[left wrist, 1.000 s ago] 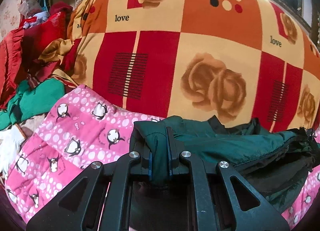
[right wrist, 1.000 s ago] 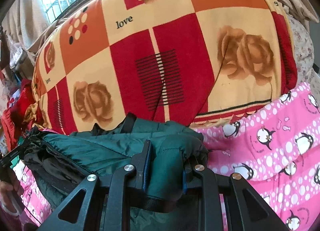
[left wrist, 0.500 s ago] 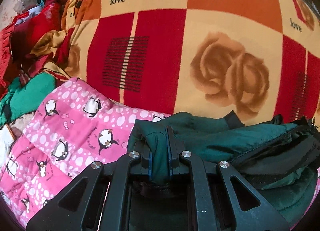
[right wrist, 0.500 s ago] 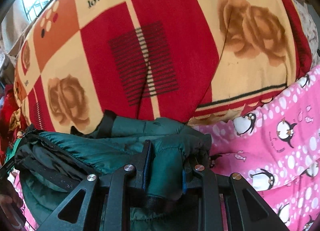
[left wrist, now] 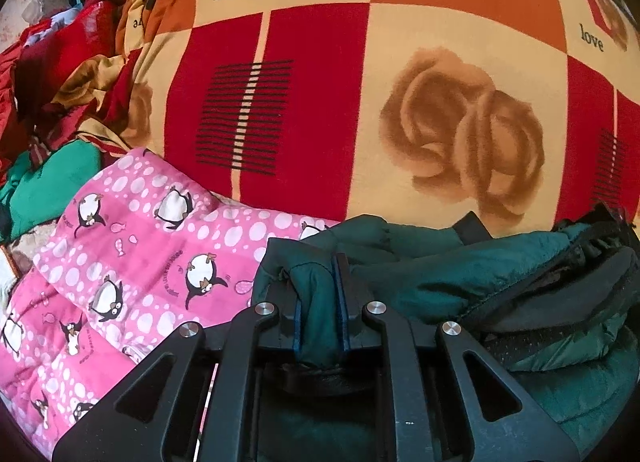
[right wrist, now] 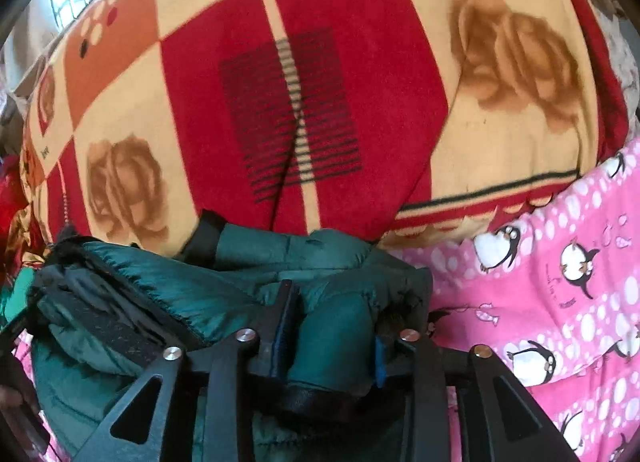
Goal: Fold large clothes
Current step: 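Fold the hem up toward the collar with both grippers and release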
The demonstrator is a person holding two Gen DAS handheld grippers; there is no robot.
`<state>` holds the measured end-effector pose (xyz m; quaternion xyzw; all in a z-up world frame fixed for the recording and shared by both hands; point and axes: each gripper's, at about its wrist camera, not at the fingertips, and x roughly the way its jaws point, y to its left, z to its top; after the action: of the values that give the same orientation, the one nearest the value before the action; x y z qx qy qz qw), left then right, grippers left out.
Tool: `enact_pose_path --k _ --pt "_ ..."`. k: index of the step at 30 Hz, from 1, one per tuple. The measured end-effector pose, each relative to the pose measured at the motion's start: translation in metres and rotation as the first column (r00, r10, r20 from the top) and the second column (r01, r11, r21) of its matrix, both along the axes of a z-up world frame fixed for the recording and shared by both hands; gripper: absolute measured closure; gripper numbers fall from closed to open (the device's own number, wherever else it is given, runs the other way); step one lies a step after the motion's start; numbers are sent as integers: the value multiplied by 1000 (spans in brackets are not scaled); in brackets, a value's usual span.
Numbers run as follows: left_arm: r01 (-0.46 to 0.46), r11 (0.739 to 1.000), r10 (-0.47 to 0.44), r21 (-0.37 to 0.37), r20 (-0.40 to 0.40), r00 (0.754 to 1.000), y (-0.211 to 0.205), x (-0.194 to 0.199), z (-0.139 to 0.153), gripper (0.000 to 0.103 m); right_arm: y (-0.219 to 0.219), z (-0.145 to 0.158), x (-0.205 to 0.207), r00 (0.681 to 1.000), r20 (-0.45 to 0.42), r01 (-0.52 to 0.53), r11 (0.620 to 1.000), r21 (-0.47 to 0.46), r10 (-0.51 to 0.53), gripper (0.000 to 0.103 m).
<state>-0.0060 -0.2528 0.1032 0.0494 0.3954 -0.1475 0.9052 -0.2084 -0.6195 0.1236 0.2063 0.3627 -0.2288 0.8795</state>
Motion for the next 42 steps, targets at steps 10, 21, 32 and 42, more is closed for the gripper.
enact_pose_path --k 10,21,32,42 --pt "44 961 -54 -274 -27 998 46 -9 31 20 7 42 -36 986 167 6 997 76 -18 23" --pt "91 986 -90 -140 17 996 8 -24 30 18 92 32 31 963 44 -266 963 -34 267 23" --pt "31 999 -32 -14 -99 995 -11 8 -24 13 86 -34 104 951 -121 -286 958 -6 284 23" --pt "34 999 -35 -7 -115 993 -11 12 -28 11 84 -23 97 961 -92 -262 965 -7 260 22"
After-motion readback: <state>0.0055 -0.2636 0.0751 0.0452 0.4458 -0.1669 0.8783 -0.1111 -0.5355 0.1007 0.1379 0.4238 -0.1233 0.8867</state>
